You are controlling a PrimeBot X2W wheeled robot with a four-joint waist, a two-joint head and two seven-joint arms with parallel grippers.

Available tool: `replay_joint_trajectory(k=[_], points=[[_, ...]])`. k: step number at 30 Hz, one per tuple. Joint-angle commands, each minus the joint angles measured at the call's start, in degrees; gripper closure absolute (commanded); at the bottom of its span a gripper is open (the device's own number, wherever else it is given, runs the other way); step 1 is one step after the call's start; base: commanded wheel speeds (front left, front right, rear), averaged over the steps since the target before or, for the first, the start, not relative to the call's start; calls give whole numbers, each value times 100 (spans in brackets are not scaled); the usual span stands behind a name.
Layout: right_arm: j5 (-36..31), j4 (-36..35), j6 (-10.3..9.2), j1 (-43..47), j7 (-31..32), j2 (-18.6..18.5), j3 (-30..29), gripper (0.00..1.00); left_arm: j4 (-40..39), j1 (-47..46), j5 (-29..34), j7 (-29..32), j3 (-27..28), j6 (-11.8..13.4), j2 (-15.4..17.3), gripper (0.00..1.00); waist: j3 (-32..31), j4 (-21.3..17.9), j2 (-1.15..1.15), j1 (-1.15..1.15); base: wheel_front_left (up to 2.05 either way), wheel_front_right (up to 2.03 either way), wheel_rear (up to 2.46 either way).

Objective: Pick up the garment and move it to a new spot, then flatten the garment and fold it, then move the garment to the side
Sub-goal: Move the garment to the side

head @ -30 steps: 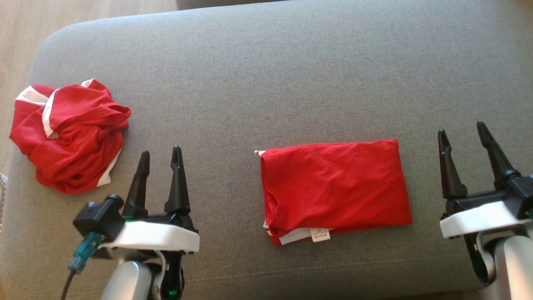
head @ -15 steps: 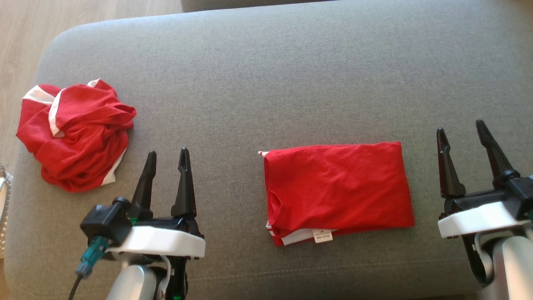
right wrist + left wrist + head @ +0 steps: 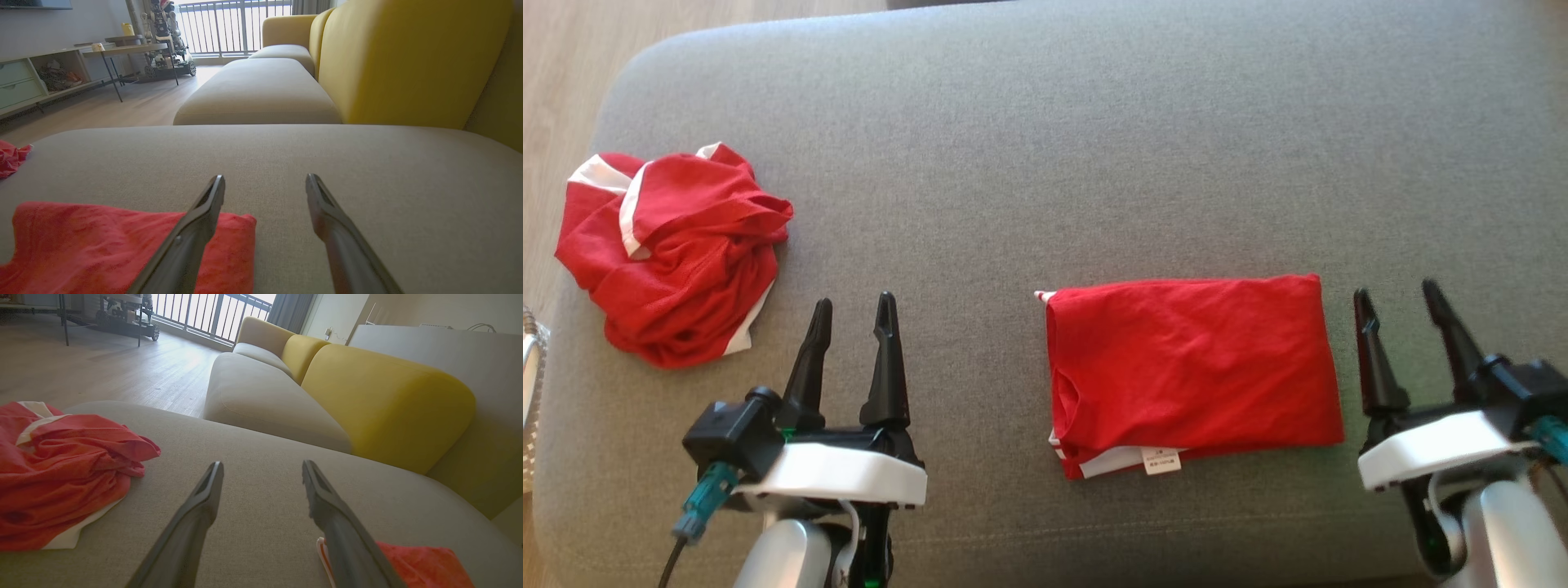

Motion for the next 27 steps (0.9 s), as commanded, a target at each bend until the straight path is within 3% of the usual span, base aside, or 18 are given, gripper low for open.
replay_joint_trajectory(k=[1,10,22,23,24,25,27], points=[[105,20,-1,-115,7,17,164,0,-176,-195,-5,-45,150,23,25,0,57,20,0,0,0,0,0],[166,912,-1,-370,454,60,353,0,-145,-282,26,-45,155,10,25,0,194,102,0,0,0,0,0],[75,1634,-1,-651,532,60,473,0,-123,-341,18,-45,139,4,25,0,292,183,0,0,0,0,0],[81,1684,-1,-669,525,62,486,18,-121,-339,20,-45,141,4,25,0,291,182,0,0,0,0,0],[85,1732,-1,-686,513,61,505,77,-120,-337,21,-45,143,4,25,0,290,182,0,0,0,0,0],[85,1773,-1,-702,498,54,536,100,-118,-336,22,-45,145,2,25,0,289,182,0,0,0,0,0],[54,1837,-1,-731,452,19,619,100,-111,-342,30,-45,151,1,25,0,283,175,0,0,0,0,0]])
